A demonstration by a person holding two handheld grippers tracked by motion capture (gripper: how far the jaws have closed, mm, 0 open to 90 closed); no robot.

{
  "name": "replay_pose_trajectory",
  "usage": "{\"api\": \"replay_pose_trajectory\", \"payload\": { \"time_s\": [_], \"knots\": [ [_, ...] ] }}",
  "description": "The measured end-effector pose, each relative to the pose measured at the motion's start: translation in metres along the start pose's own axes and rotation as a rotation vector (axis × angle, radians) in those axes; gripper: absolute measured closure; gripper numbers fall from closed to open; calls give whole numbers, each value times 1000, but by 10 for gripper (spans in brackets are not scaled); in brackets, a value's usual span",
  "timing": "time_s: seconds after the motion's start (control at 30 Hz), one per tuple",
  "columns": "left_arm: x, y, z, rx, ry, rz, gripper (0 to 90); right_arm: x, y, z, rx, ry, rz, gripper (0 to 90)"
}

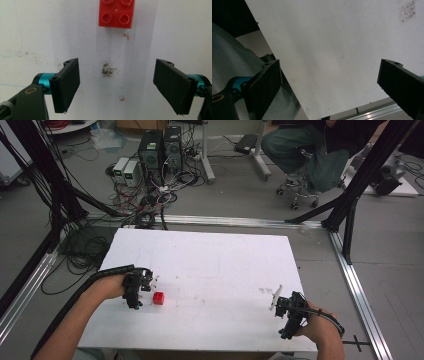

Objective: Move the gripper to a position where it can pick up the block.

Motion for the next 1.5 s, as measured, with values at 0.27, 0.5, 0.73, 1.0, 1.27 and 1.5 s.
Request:
{"api": "replay_pose_trajectory", "payload": {
  "time_s": [0.27, 0.5, 0.73, 1.0, 1.27, 1.5],
  "knots": [
    [-2, -4, -17, -8, -41, 22, 217, 0, 1, -1, 7, 5, 6, 49],
    [1, -10, -28, -15, -68, 45, 217, 0, 1, -1, 6, 4, 3, 49],
    [3, -17, -35, -23, -82, 59, 217, 0, 1, -3, 8, 11, 3, 49],
    [3, -26, -43, -28, -79, 77, 218, 0, 0, -4, 4, 11, -1, 49],
    [7, -36, -46, -40, -103, 92, 217, 0, 0, -4, 4, 12, -1, 49],
    [6, -36, -45, -46, -99, 86, 220, 0, 0, -4, 4, 12, -3, 49]
  ]
}}
Point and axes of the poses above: each handheld gripper's, and its own axes: y roughly backward along the jaws, z roughly out of its underside, x roughly to its right, the point moved 6 cm from there along -y, roughly forward along the jaws, and after that the axes turned 14 degrees about y, right-handed, at the moved point
